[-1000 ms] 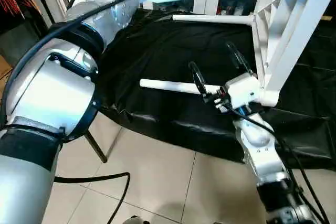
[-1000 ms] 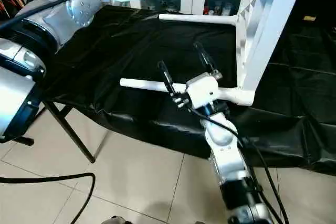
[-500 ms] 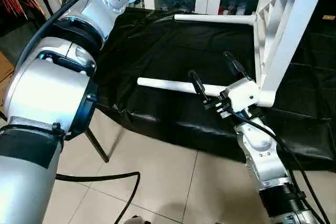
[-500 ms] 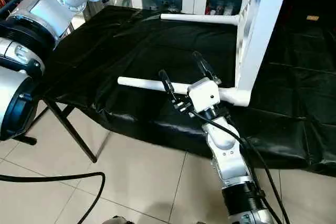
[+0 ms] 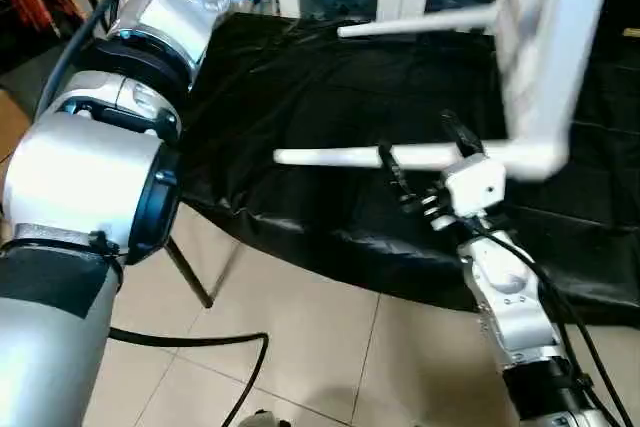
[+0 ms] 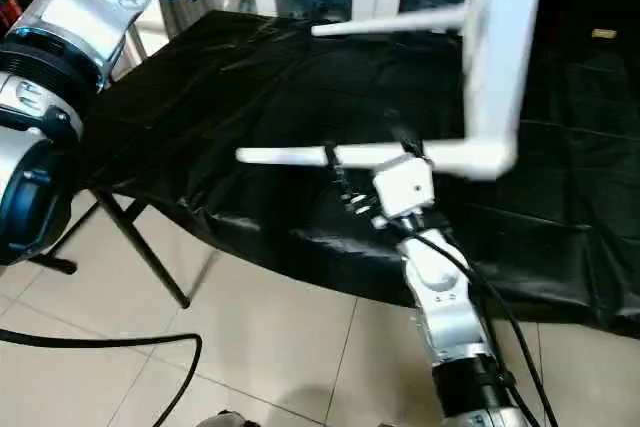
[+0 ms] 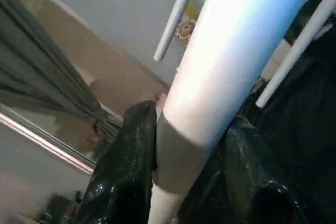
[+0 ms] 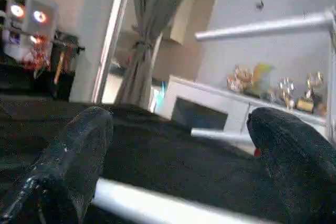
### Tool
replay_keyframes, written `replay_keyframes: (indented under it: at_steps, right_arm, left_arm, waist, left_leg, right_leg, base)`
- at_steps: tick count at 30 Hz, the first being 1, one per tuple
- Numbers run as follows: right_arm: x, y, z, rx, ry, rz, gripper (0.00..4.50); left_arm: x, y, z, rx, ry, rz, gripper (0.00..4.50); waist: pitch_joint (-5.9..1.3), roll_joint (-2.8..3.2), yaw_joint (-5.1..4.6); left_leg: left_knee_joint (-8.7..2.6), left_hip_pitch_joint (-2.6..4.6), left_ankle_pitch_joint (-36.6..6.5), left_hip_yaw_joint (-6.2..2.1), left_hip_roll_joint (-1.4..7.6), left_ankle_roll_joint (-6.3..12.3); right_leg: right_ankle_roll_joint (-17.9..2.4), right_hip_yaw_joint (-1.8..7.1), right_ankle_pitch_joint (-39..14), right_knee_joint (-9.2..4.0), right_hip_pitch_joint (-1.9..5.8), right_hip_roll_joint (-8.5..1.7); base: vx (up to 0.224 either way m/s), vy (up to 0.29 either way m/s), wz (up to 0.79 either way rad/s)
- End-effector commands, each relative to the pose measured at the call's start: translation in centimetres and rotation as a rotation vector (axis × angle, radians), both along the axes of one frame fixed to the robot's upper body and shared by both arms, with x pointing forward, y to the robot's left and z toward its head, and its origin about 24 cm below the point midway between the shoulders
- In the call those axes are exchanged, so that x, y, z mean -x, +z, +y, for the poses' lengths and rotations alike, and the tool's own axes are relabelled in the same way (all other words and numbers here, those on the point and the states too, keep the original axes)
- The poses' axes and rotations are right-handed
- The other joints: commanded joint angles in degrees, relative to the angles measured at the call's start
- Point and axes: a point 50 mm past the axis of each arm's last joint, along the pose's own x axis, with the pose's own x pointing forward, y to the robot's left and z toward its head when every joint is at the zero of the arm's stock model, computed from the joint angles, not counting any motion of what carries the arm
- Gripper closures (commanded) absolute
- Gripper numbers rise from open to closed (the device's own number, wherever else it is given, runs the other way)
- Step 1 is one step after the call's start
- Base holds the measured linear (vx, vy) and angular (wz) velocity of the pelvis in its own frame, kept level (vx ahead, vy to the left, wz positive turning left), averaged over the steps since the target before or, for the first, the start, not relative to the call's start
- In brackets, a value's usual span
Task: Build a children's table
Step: Flip table
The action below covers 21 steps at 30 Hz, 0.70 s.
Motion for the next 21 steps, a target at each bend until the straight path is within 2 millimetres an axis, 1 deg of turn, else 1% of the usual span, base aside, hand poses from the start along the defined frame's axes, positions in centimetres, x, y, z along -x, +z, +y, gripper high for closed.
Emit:
replay_keyframes:
  at_steps: [1, 2, 3, 4, 5, 6, 7, 8, 9, 10, 11, 12, 14, 16, 17, 18, 19, 20, 21]
  right_arm:
    - [0.1, -1.1, -0.3, -0.014, -0.020, 0.060, 0.00]
    - [0.1, -1.6, -0.5, -0.026, -0.026, 0.094, 0.00]
    - [0.1, -1.8, -0.6, -0.034, -0.033, 0.100, 0.00]
    - [0.1, -2.2, -1.0, -0.086, -0.059, 0.133, 0.00]
    - [0.1, -2.2, -1.0, -0.086, -0.059, 0.133, 0.00]
    - [0.1, -2.5, -1.2, -0.134, -0.073, 0.165, 0.00]
    - [0.1, -2.9, -1.6, -0.188, -0.083, 0.198, 0.00]
    - [0.0, -3.5, -2.0, -0.251, -0.103, 0.242, 0.00]
    - [0.0, -3.9, -2.4, -0.295, -0.131, 0.271, 0.00]
    - [-0.1, -4.2, -2.6, -0.336, -0.152, 0.296, 0.00]
    - [-0.3, -4.4, -2.9, -0.377, -0.176, 0.321, 0.00]
    - [-0.5, -4.5, -3.0, -0.402, -0.193, 0.334, 0.00]
    - [-1.2, -4.5, -3.2, -0.479, -0.206, 0.366, 0.00]
    - [-2.0, -4.6, -3.3, -0.506, -0.219, 0.395, 0.00]
    - [-2.4, -4.4, -3.2, -0.511, -0.210, 0.401, 0.00]
    - [-3.0, -4.2, -3.0, -0.510, -0.197, 0.403, 0.00]
    - [-3.1, -4.1, -2.9, -0.509, -0.193, 0.403, 0.00]
    - [-3.9, -3.7, -2.6, -0.521, -0.164, 0.403, 0.00]
    - [-4.8, -3.2, -2.3, -0.543, -0.128, 0.407, 0.00]
  left_arm:
    - [-0.1, -0.5, 0.5, 0.334, -0.047, 0.054, 2.93]
    - [-0.1, -0.4, 0.5, 0.367, -0.054, 0.053, 2.93]
    - [-0.1, -0.4, 0.6, 0.372, -0.056, 0.051, 2.93]
    - [-0.1, -0.4, 0.7, 0.399, -0.060, 0.046, 2.93]
    - [-0.1, -0.4, 0.7, 0.399, -0.060, 0.046, 2.93]
    - [-0.1, -0.4, 0.8, 0.412, -0.062, 0.044, 2.93]
    - [-0.1, -0.5, 0.9, 0.419, -0.066, 0.038, 2.93]
    - [-0.1, -0.6, 1.0, 0.421, -0.070, 0.035, 2.93]
    - [-0.1, -0.7, 1.1, 0.422, -0.072, 0.036, 2.93]
    - [-0.1, -0.8, 1.2, 0.423, -0.072, 0.035, 2.93]
    - [0.0, -0.9, 1.2, 0.415, -0.075, 0.031, 2.93]
    - [0.0, -0.9, 1.2, 0.405, -0.081, 0.026, 2.93]
    - [0.0, -0.9, 1.3, 0.402, -0.095, 0.023, 2.93]
    - [0.1, -1.0, 1.3, 0.400, -0.109, 0.021, 2.93]
    - [0.1, -1.0, 1.3, 0.401, -0.114, 0.020, 2.93]
    - [0.1, -1.0, 1.3, 0.407, -0.119, 0.022, 2.93]
    - [0.1, -1.0, 1.3, 0.409, -0.120, 0.023, 2.93]
    - [0.1, -1.1, 1.3, 0.409, -0.124, 0.024, 2.93]
    - [0.1, -1.2, 1.3, 0.404, -0.132, 0.026, 2.93]
  waist:
    - [-4.31, -1.61, -0.18]
    - [-4.29, -1.67, -0.06]
    - [-4.31, -1.62, 0.07]
    - [-4.40, -1.88, 0.12]
    - [-4.41, -1.72, 0.20]
    - [-4.42, -1.75, 0.22]
    - [-4.48, -2.00, 0.23]
    - [-4.51, -1.73, 0.36]
    - [-4.49, -1.94, 0.38]
    - [-4.53, -1.76, 0.41]
    - [-4.58, -1.71, 0.43]
    - [-4.56, -1.80, 0.44]
    - [-4.60, -1.79, 0.45]
    - [-4.81, -1.65, 0.50]
    - [-4.78, -1.68, 0.46]
    - [-4.76, -1.77, 0.38]
    - [-4.81, -1.72, 0.45]
    - [-4.83, -1.86, 0.47]
    - [-4.92, -2.01, 0.31]
  left_leg:
    - [-4.10, 0.96, -6.50, -0.37, 1.08, 5.87]
    - [-4.06, 0.95, -6.38, -0.34, 1.09, 6.15]
    - [-4.07, 0.93, -6.16, -0.34, 1.11, 6.54]
    - [-3.99, 0.90, -5.91, -0.29, 1.10, 7.01]
    - [-4.04, 0.92, -5.84, -0.34, 1.16, 7.08]
    - [-3.95, 0.92, -5.53, -0.29, 1.13, 7.43]
    - [-3.92, 0.88, -5.30, -0.28, 1.17, 7.66]
    - [-3.90, 0.94, -4.98, -0.32, 1.25, 8.12]
    - [-3.92, 0.87, -4.41, -0.35, 1.35, 8.40]
    - [-3.88, 0.92, -3.67, -0.36, 1.37, 8.60]
    - [-3.87, 0.96, -3.45, -0.38, 1.43, 8.59]
    - [-3.90, 1.05, -3.27, -0.33, 1.43, 8.58]
    - [-3.87, 1.12, -2.97, -0.28, 1.49, 8.44]
    - [-3.73, 1.07, -1.43, -0.28, 1.46, 8.60]
    - [-3.70, 1.14, -1.29, -0.18, 1.49, 8.64]
    - [-3.63, 0.96, -0.82, -0.17, 1.42, 8.80]
    - [-3.61, 1.02, -0.72, -0.15, 1.43, 8.85]
    - [-3.55, 1.00, -0.31, -0.10, 1.41, 9.04]
    - [-3.48, 0.81, 0.14, -0.08, 1.31, 9.40]
  right_leg:
    - [-15.20, 0.58, -1.19, -3.60, 3.77, -1.62]
    - [-15.47, 0.57, -0.79, -3.57, 3.72, -1.63]
    - [-15.69, 0.54, -0.37, -3.56, 3.75, -1.64]
    - [-16.02, 0.54, 0.17, -3.46, 3.82, -1.69]
    - [-16.26, 0.54, 0.29, -3.37, 3.79, -1.76]
    - [-16.35, 0.51, 0.88, -3.37, 3.78, -1.67]
    - [-16.38, 0.55, 1.27, -3.30, 3.80, -1.72]
    - [-16.71, 0.54, 1.71, -3.20, 3.73, -1.78]
    - [-16.95, 0.50, 2.39, -3.08, 3.78, -1.79]
    - [-17.36, 0.48, 3.10, -3.02, 3.72, -1.81]
    - [-17.49, 0.46, 3.38, -2.96, 3.66, -1.82]
    - [-17.72, 0.43, 3.51, -3.03, 3.64, -1.82]
    - [-18.00, 0.42, 3.85, -2.89, 3.57, -1.86]
    - [-18.20, 0.29, 5.24, -2.64, 3.65, -1.97]
    - [-18.31, 0.30, 5.55, -2.64, 3.49, -1.93]
    - [-18.34, 0.24, 6.13, -2.49, 3.61, -1.99]
    - [-18.40, 0.20, 6.24, -2.46, 3.58, -2.07]
    - [-18.41, 0.18, 6.57, -2.43, 3.64, -2.14]
    - [-18.97, 0.09, 7.33, -2.25, 3.82, -2.26]
  base:
    - [0.000, 0.000, 0.00]
    - [0.000, 0.000, 0.00]
    - [0.000, 0.000, 0.00]
    - [0.000, 0.000, 0.00]
    - [0.000, 0.000, 0.00]
    - [0.000, 0.000, 0.00]
    - [0.000, 0.000, 0.00]
    - [0.000, 0.000, 0.00]
    - [0.000, 0.000, 0.00]
    - [0.000, 0.000, 0.00]
    - [0.000, 0.000, 0.00]
    - [0.000, 0.000, 0.00]
    - [0.000, 0.000, 0.00]
    - [0.000, 0.000, 0.00]
    - [0.000, 0.000, 0.00]
    - [0.000, 0.000, 0.00]
    - [0.000, 0.000, 0.00]
    - [0.000, 0.000, 0.00]
    - [0.000, 0.000, 0.00]
